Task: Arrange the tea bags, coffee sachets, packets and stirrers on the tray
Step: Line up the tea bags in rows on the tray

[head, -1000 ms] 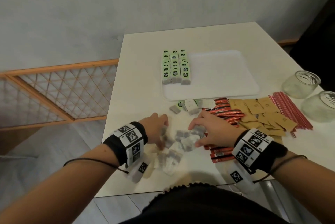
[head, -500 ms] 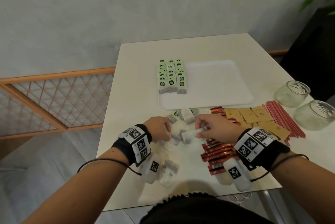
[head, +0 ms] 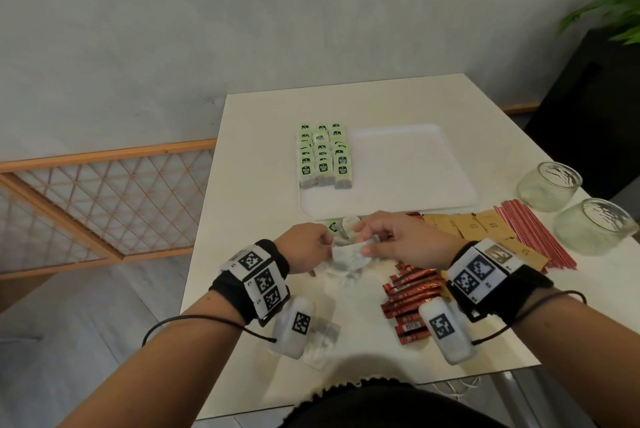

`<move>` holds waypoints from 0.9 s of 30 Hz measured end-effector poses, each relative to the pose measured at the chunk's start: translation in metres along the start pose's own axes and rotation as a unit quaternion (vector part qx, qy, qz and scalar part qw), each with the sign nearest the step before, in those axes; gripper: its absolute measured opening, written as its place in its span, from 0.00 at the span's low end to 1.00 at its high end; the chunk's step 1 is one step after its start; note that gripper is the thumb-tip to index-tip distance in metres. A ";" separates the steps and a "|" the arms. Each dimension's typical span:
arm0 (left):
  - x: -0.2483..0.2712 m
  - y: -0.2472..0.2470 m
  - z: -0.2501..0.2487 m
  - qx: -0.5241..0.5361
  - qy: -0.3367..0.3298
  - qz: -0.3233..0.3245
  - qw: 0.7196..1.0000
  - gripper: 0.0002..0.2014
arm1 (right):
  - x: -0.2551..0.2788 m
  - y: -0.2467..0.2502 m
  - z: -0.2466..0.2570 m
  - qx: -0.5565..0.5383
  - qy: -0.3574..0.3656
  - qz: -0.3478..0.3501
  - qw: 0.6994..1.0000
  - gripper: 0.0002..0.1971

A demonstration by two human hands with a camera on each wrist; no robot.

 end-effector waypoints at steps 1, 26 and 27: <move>0.001 -0.001 -0.004 0.018 -0.010 0.007 1.000 0.04 | -0.003 -0.001 0.001 -0.003 -0.002 -0.007 1.000 0.04; -0.016 -0.022 -0.038 0.595 -0.060 0.042 0.800 0.19 | 0.014 0.029 -0.006 -0.103 0.010 -0.069 0.992 0.05; -0.016 -0.023 -0.040 0.604 -0.059 0.054 0.793 0.22 | 0.015 0.029 -0.006 -0.104 0.010 -0.075 0.992 0.05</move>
Point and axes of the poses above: each hand's wrist, its own x-axis away from the middle knuckle, its own y-axis out of the back of the hand, z = x × y, the point moved 3 cm from there along -x, towards the middle knuckle, and after that the axes turned 14 degrees about z, right-handed, at the moved point
